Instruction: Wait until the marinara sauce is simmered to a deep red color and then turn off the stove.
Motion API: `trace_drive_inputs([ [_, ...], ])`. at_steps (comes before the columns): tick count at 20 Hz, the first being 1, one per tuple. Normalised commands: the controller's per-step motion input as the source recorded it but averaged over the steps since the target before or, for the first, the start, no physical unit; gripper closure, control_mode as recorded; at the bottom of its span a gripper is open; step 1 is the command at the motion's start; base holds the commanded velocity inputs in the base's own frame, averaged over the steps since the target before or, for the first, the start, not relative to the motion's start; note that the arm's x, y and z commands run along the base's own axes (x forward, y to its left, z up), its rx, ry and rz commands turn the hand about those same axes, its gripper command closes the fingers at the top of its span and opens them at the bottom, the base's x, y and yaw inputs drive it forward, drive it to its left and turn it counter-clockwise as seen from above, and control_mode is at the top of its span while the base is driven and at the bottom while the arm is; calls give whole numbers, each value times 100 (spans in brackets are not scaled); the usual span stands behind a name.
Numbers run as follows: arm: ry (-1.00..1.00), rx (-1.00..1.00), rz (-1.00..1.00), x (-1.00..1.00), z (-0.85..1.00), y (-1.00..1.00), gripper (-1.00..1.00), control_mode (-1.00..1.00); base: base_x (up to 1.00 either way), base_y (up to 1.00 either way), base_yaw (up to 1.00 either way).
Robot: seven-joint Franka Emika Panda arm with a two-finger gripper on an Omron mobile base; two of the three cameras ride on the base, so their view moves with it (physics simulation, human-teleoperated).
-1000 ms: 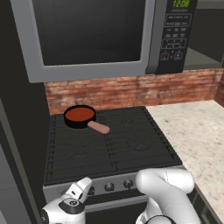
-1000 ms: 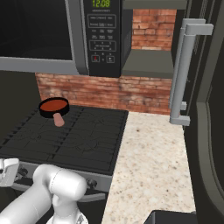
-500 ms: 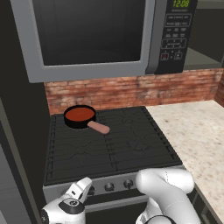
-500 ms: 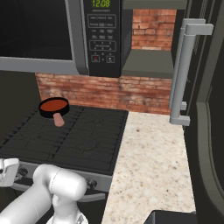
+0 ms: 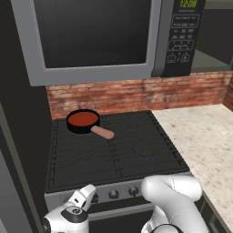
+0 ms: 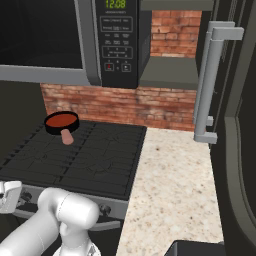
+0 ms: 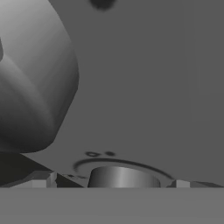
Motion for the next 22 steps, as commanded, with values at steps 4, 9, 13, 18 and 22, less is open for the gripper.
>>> trace_drive_inputs([
  [4, 0, 0, 0, 0, 0, 0, -100, -100, 0, 0, 0],
  [9, 0, 0, 0, 0, 0, 0, -100, -100, 0, 0, 0],
  [13, 0, 0, 0, 0, 0, 0, -100, -100, 0, 0, 0],
  [18, 0, 0, 0, 0, 0, 0, -100, -100, 0, 0, 0],
  [22, 0, 0, 0, 0, 0, 0, -100, -100, 0, 0, 0],
])
